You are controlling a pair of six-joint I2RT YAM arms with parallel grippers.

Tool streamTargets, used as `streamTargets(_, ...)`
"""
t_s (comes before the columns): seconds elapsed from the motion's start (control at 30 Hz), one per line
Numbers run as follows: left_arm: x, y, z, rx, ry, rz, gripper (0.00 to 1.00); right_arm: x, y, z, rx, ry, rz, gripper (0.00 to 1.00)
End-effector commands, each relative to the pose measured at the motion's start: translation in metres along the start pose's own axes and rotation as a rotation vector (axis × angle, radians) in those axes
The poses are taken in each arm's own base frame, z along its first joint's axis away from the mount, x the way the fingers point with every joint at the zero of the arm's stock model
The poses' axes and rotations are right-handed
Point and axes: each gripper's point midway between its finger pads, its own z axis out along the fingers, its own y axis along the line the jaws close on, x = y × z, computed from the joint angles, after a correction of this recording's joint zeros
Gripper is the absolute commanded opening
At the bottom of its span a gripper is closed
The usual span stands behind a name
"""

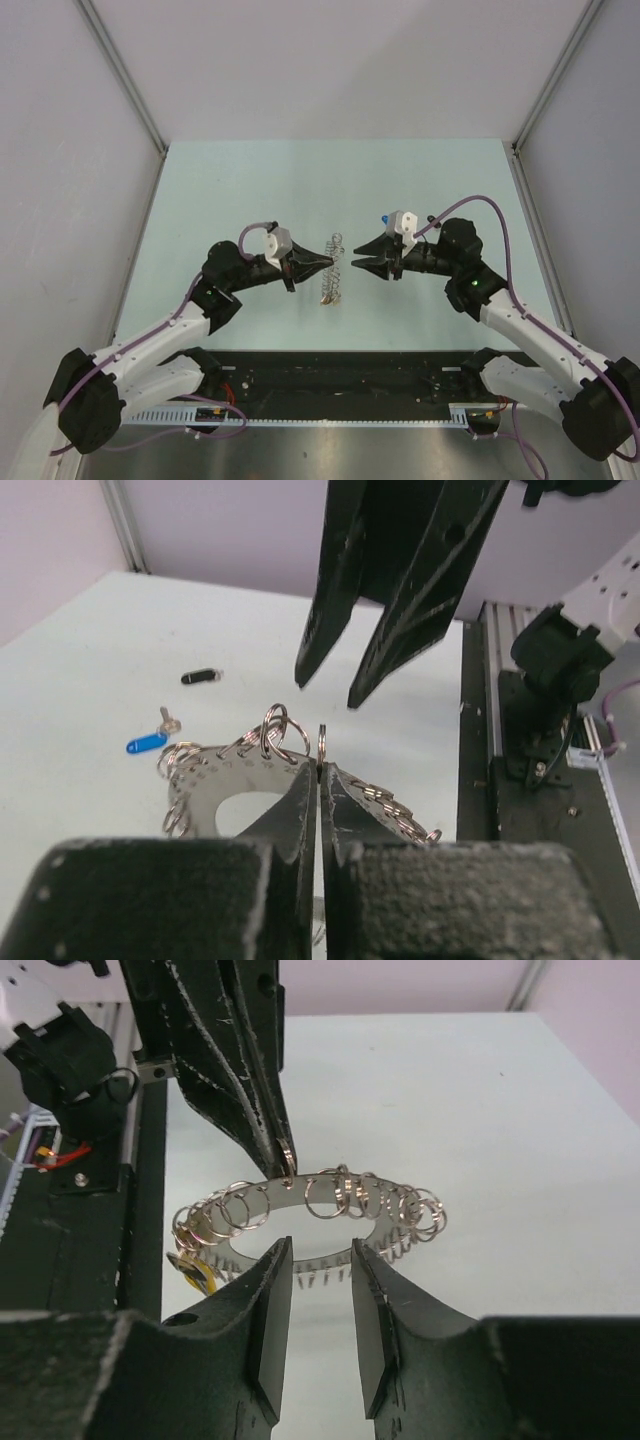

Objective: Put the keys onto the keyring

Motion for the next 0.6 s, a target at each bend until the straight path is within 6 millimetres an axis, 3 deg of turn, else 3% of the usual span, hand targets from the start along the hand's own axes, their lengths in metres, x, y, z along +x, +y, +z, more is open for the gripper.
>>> streamTargets(0.0, -0.041, -0.007, -0.003, 0.03, -0.15, 0.031, 0.0, -0.023, 0.007, 0.007, -0.072, -0.125, -0.031, 0.34)
streamTargets(0.57, -0.044, -0.01, -0.002, 0.052, -0.159, 0.024, 0.0, -0.032, 0.02, 0.017, -0.156, -0.224, -0.016, 0.22)
